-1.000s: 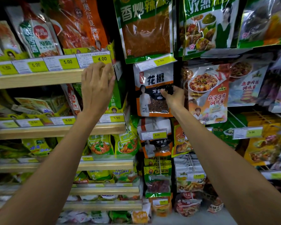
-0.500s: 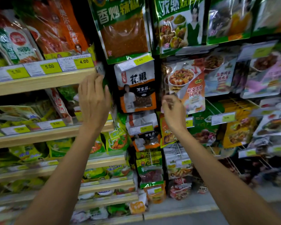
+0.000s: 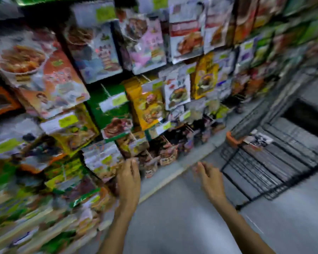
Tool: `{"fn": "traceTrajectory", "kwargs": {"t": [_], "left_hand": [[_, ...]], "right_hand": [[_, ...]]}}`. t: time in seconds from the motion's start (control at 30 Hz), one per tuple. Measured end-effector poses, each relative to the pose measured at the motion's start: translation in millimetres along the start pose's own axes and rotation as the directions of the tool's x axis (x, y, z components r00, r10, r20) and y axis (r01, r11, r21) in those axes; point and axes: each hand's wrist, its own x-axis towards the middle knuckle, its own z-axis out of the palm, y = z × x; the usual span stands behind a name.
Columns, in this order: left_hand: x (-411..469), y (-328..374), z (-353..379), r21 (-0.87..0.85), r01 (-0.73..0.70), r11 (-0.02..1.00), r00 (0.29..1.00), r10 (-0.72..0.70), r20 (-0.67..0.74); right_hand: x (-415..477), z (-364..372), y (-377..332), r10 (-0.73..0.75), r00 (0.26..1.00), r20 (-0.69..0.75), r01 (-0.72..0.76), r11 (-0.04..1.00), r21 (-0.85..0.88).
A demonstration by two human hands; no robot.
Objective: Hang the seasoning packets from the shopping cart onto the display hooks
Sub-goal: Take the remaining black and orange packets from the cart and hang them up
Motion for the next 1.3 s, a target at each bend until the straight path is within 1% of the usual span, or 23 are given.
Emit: {"fn": "traceTrajectory", "kwargs": {"t": [0.07, 0.17, 0.2, 0.37, 0.53, 0.67, 0.73, 0.83, 0.9, 0.97, 1.07, 1.13, 1.2, 1.3], "left_hand": [[-29.3, 14.8, 57.6, -0.057, 0.071, 0.996, 0.986, -0.061, 0.154], [-55.1, 42.4, 128.1, -0.11, 0.199, 0.974, 0.916, -0.145, 0.374], [-58.2, 52.1, 147.0, -0.114, 0.215, 0.97, 0.892, -0.147, 0.427], [-40.9, 101.9, 235.0, -0.112, 0.076, 0.991, 0.82, 0.002, 0.573], [10.4, 147.0, 333.7, -0.085, -0.067, 0.994, 0.761, 0.106, 0.64], [71.9, 190.4, 428.8, -0.074, -0.195, 0.978, 0.738, 0.196, 0.646], [102.4, 210.1, 481.8, -0.055, -0.262, 0.963, 0.73, 0.235, 0.642], [142.1, 226.3, 560.3, 0.03, -0.318, 0.948, 0.706, 0.216, 0.674], [161.0, 226.2, 608.9, 0.093, -0.317, 0.944, 0.68, 0.158, 0.716], [171.1, 219.1, 648.6, 0.122, -0.317, 0.941, 0.651, 0.122, 0.749], [173.7, 204.2, 694.0, 0.103, -0.334, 0.937, 0.602, 0.127, 0.789], [173.8, 197.6, 715.0, 0.102, -0.354, 0.93, 0.59, 0.137, 0.796], [173.9, 194.3, 729.5, 0.076, -0.395, 0.916, 0.589, 0.188, 0.786], [172.0, 192.5, 739.2, -0.03, -0.446, 0.894, 0.563, 0.306, 0.768]], "right_hand": [[1.6, -53.9, 39.7, 0.11, 0.992, -0.065, -0.11, 0.994, 0.012], [4.5, -120.1, 78.7, 0.191, 0.964, -0.187, -0.193, 0.981, 0.004], [7.2, -137.4, 88.0, 0.219, 0.95, -0.223, -0.221, 0.975, 0.015], [42.8, -203.9, 129.0, 0.32, 0.873, -0.368, -0.312, 0.947, 0.081], [114.3, -249.2, 162.6, 0.385, 0.805, -0.451, -0.362, 0.922, 0.141], [199.1, -280.2, 194.4, 0.433, 0.755, -0.492, -0.407, 0.898, 0.167], [245.4, -291.7, 216.2, 0.482, 0.724, -0.493, -0.448, 0.873, 0.195], [313.5, -299.1, 256.9, 0.549, 0.694, -0.466, -0.519, 0.83, 0.204], [357.6, -299.1, 291.8, 0.603, 0.68, -0.417, -0.578, 0.791, 0.201], [395.3, -295.6, 330.2, 0.665, 0.642, -0.381, -0.632, 0.741, 0.227], [441.0, -287.3, 384.5, 0.718, 0.596, -0.359, -0.684, 0.688, 0.241], [466.0, -282.2, 416.0, 0.741, 0.557, -0.375, -0.713, 0.658, 0.242], [485.1, -276.3, 446.6, 0.757, 0.537, -0.372, -0.723, 0.641, 0.259], [503.9, -264.1, 482.1, 0.791, 0.501, -0.35, -0.741, 0.601, 0.297]]}}
